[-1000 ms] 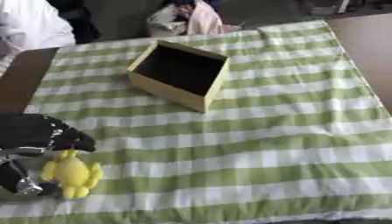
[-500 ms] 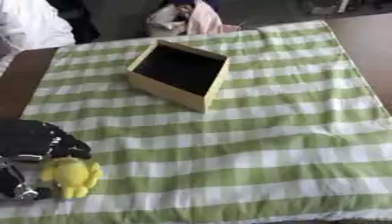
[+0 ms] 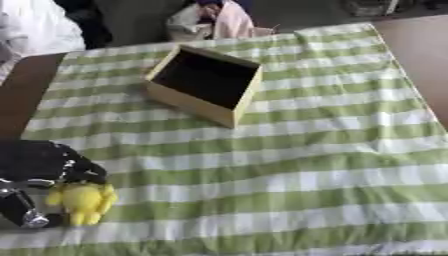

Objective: Pick up objects on the table and place them in the box.

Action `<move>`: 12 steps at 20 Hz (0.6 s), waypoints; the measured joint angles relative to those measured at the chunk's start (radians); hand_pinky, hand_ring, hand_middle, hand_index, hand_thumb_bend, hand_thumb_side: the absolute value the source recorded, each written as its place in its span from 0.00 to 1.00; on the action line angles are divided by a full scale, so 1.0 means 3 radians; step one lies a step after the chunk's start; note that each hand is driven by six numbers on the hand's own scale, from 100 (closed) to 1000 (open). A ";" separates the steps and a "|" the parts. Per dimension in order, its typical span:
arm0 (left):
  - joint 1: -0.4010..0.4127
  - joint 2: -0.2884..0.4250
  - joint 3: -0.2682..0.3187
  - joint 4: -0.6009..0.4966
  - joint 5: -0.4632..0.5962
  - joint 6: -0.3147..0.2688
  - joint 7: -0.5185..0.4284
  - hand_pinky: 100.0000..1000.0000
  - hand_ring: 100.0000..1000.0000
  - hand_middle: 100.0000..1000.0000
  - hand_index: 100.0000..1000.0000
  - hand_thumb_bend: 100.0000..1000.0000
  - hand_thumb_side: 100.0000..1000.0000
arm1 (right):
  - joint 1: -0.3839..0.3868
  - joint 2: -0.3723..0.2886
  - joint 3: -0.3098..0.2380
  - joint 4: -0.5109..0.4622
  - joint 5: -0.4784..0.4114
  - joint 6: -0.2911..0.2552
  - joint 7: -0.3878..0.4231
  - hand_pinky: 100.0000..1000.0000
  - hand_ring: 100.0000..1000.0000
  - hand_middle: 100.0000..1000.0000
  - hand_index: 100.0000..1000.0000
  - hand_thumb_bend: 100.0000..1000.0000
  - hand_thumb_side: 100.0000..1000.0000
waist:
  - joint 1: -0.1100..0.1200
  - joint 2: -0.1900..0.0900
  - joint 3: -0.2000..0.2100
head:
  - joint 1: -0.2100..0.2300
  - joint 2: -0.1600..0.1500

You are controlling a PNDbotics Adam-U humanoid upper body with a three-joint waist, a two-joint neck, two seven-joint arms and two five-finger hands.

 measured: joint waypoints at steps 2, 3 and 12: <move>-0.0005 -0.0035 0.0006 0.0025 -0.0053 -0.0015 0.0015 0.68 0.82 0.86 0.96 0.27 0.25 | 0.0005 0.0015 0.0000 0.0000 -0.0008 0.0003 0.0003 0.61 0.70 0.68 0.76 0.00 0.61 | 0.0000 0.0008 -0.0003 | 0.0002 0.0000; -0.0009 -0.0052 0.0015 0.0038 -0.0082 -0.0023 0.0023 0.66 0.81 0.84 0.96 0.26 0.25 | 0.0006 0.0018 0.0000 0.0000 -0.0009 0.0004 0.0005 0.61 0.70 0.68 0.76 0.00 0.61 | 0.0000 0.0009 -0.0004 | 0.0005 0.0000; -0.0036 -0.0153 0.0019 0.0128 -0.0114 -0.0076 0.0076 0.48 0.68 0.68 0.84 0.08 0.12 | 0.0009 0.0027 0.0000 0.0000 -0.0030 0.0013 0.0017 0.61 0.70 0.68 0.76 0.00 0.61 | 0.0000 0.0027 -0.0014 | 0.0025 0.0000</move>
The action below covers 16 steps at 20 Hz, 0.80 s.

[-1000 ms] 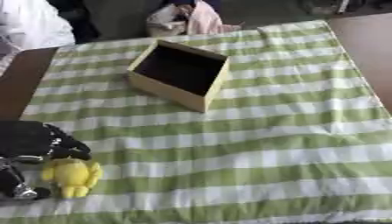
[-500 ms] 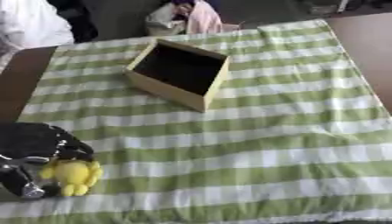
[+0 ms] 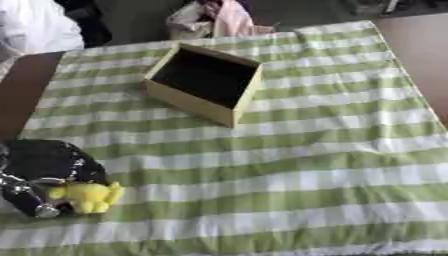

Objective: Pick up objects on the table and place them in the box.

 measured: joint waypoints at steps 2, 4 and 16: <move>-0.0006 -0.0021 0.0000 0.0016 0.0031 -0.0003 0.0003 0.45 0.64 0.65 0.81 0.04 0.12 | 0.0000 0.0006 0.0000 0.0000 -0.0007 0.0002 0.0003 0.61 0.70 0.68 0.76 0.00 0.61 | 0.0000 0.0001 0.0000 | 0.0001 0.0000; -0.0016 -0.0024 0.0000 0.0026 0.0074 -0.0004 0.0004 0.41 0.60 0.61 0.77 0.00 0.11 | 0.0000 0.0014 0.0000 0.0000 -0.0009 0.0004 0.0005 0.61 0.70 0.68 0.76 0.00 0.61 | 0.0000 0.0001 0.0001 | 0.0002 0.0000; -0.0112 -0.0022 0.0120 0.0013 0.0260 -0.0010 0.0010 0.35 0.56 0.56 0.72 0.06 0.08 | 0.0001 0.0019 -0.0020 0.0000 -0.0010 0.0005 0.0006 0.62 0.70 0.68 0.76 0.00 0.60 | 0.0000 -0.0001 0.0021 | 0.0000 0.0000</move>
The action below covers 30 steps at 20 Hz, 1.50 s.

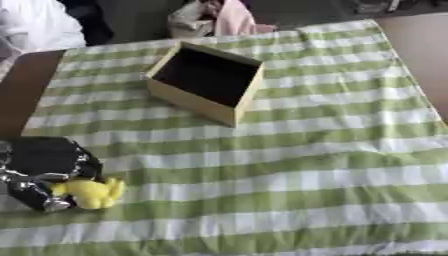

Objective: Pick up objects on the table and place them in the box.

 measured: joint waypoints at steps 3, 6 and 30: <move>-0.0099 0.0000 0.0072 -0.0021 0.0048 -0.0010 0.0010 0.35 0.56 0.56 0.72 0.09 0.07 | 0.0000 -0.0001 0.0000 0.0000 0.0000 -0.0001 -0.0001 0.62 0.70 0.68 0.76 0.00 0.60 | 0.0000 -0.0010 0.0006 | -0.0001 0.0000; -0.0191 -0.0007 0.0139 -0.0030 0.0086 -0.0029 0.0029 0.33 0.54 0.55 0.71 0.14 0.05 | -0.0001 -0.0005 0.0000 0.0000 0.0000 -0.0002 -0.0001 0.62 0.71 0.69 0.76 0.00 0.59 | -0.0002 -0.0012 0.0015 | -0.0002 0.0000; -0.1686 -0.1422 0.0522 0.0870 0.0109 0.0008 -0.0008 0.26 0.51 0.52 0.68 0.08 0.02 | -0.0184 -0.0097 0.0061 0.0062 -0.0002 -0.0111 0.0039 0.63 0.71 0.69 0.76 0.00 0.57 | -0.0208 0.0085 -0.0124 | 0.0144 -0.0001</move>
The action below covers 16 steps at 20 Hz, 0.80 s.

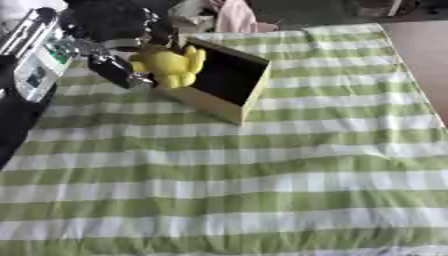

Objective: Pick up objects on the table and place them in the box.

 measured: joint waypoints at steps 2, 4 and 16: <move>-0.0083 -0.0162 0.0071 0.0141 -0.0099 0.0026 -0.0026 0.26 0.51 0.51 0.68 0.08 0.01 | -0.0008 0.0009 0.0002 0.0009 -0.0010 -0.0011 0.0006 0.63 0.71 0.69 0.76 0.00 0.57 | -0.0012 0.0015 -0.0008 | 0.0016 -0.0002; -0.0146 -0.0319 0.0144 0.0280 -0.0233 0.0039 -0.0039 0.26 0.51 0.52 0.68 0.08 0.01 | -0.0026 0.0013 0.0003 0.0022 -0.0026 -0.0023 0.0017 0.63 0.71 0.69 0.76 0.00 0.57 | -0.0021 0.0028 -0.0023 | 0.0036 -0.0006; -0.0301 -0.0860 0.0496 0.0898 -0.1210 -0.0042 0.0052 0.26 0.51 0.52 0.68 0.08 0.01 | -0.0030 0.0070 0.0024 0.0024 -0.0085 -0.0042 0.0049 0.63 0.71 0.68 0.76 0.00 0.58 | -0.0023 0.0052 -0.0062 | 0.0085 -0.0036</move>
